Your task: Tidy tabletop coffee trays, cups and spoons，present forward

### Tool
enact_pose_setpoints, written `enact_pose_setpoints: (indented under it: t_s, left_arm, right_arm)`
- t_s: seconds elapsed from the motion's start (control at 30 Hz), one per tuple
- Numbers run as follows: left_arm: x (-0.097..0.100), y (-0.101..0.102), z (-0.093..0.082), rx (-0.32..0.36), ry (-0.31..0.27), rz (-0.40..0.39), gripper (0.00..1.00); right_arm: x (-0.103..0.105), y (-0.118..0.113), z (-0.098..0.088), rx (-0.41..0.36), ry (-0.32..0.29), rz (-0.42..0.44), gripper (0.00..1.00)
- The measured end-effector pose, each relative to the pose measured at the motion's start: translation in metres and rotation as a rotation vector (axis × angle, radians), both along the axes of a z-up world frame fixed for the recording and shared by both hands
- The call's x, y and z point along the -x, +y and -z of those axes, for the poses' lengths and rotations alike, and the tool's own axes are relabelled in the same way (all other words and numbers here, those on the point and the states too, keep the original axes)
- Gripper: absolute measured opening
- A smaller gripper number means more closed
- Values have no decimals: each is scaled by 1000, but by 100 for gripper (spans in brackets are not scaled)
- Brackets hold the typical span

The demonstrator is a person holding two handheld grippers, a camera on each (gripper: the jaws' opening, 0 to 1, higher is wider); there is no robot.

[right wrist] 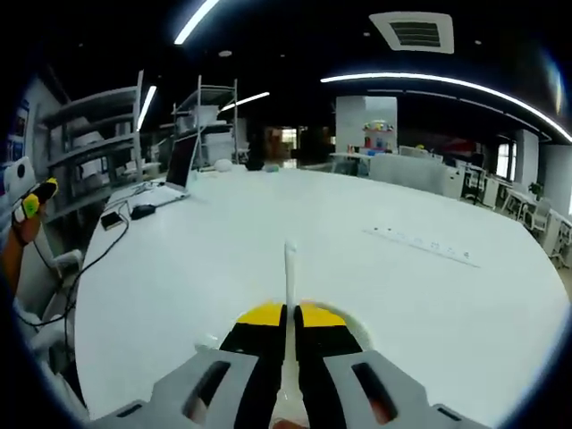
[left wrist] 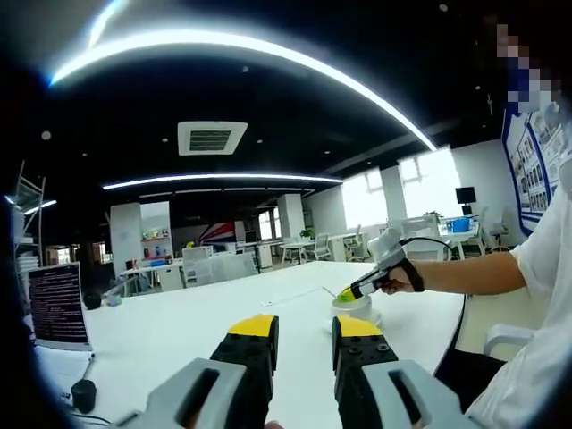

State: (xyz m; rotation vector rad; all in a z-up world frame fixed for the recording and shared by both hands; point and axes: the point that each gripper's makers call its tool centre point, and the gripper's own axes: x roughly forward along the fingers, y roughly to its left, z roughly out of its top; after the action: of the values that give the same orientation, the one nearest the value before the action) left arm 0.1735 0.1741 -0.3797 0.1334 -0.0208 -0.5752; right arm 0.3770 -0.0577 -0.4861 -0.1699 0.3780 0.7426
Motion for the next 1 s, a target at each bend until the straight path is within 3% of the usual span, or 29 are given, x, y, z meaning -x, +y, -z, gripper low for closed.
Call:
enact_pose_setpoints:
  t_s: [0.73,1.0]
  left_arm:
    - [2,7,-5,36,-6,-17,26]
    - [-1,9,-10,48,-16,-28,26]
  right_arm:
    - [8,4,13,62,-7,-36,9]
    - [9,-10,-26,14,-86,-1,14]
